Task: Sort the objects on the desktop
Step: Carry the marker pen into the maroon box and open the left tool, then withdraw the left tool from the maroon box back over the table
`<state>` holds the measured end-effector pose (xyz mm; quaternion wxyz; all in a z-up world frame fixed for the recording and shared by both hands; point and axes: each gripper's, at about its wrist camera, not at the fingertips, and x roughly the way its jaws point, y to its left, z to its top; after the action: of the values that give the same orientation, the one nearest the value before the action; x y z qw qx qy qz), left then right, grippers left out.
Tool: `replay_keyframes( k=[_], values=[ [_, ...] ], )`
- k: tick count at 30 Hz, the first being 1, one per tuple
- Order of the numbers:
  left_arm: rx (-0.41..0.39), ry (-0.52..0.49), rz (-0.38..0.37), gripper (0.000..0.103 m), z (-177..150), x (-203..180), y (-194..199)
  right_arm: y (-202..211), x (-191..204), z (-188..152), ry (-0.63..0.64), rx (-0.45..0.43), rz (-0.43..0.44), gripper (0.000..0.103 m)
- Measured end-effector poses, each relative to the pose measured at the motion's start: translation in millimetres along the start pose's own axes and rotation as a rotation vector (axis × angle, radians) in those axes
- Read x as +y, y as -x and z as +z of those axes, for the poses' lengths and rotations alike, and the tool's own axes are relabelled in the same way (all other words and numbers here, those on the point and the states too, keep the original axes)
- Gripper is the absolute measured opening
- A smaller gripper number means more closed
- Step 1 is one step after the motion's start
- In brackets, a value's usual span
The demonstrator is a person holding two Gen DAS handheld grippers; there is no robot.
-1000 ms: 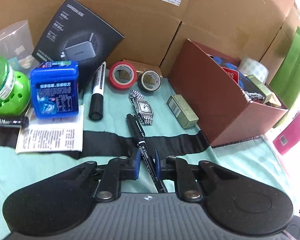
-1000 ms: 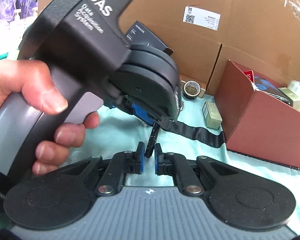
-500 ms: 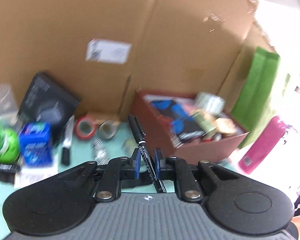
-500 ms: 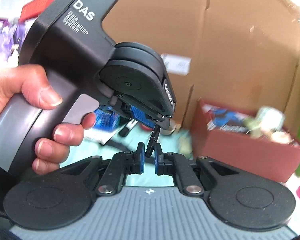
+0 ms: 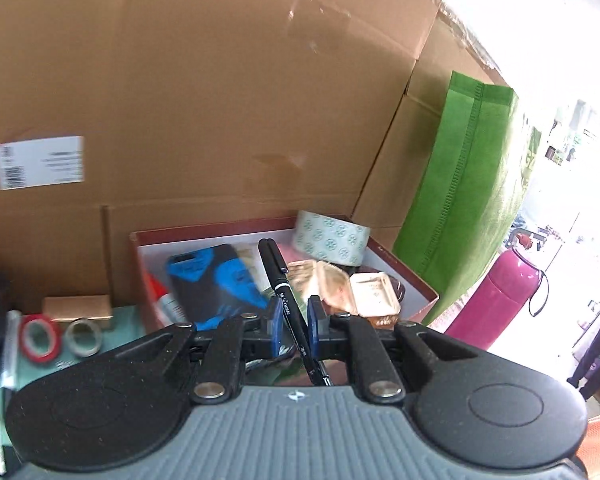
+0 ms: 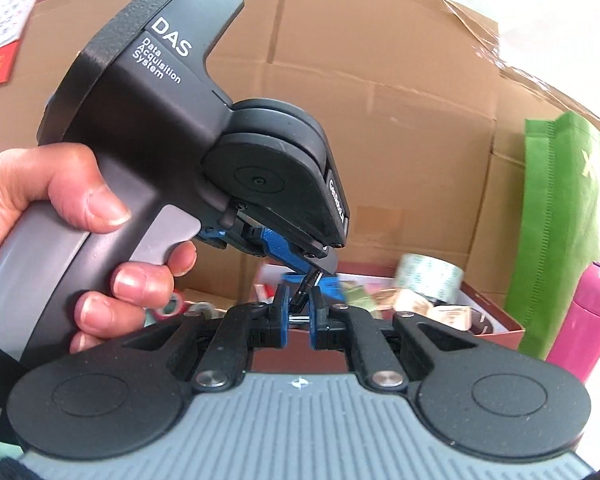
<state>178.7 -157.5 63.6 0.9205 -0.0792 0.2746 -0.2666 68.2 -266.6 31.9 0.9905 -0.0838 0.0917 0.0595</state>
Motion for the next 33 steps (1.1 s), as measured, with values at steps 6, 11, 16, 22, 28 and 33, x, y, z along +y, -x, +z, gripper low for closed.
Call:
replay_keyframes(
  k=[6,11,16,22,28,33],
  values=[
    [0.021,0.001,-0.041,0.012,19,-10,-41,-34,-30,-3,-0.018,0.004,-0.038,0.007],
    [0.027,0.008,-0.018,0.013,25,-9,-72,-56,-52,-5,-0.054,-0.002,-0.033,0.007],
    [-0.054,0.028,-0.044,0.085,18,1,-71,-85,-65,-13,-0.095,0.021,-0.039,0.011],
    [-0.144,0.027,-0.06,0.101,-2,9,-38,-75,-64,-28,-0.127,-0.02,-0.082,0.07],
    [-0.119,-0.005,0.035,0.101,-19,6,-20,-61,-59,-37,-0.158,0.007,-0.138,0.095],
    [-0.062,-0.078,0.18,0.101,-34,-7,-7,-51,-57,-46,-0.204,0.056,-0.144,0.096]
  ],
)
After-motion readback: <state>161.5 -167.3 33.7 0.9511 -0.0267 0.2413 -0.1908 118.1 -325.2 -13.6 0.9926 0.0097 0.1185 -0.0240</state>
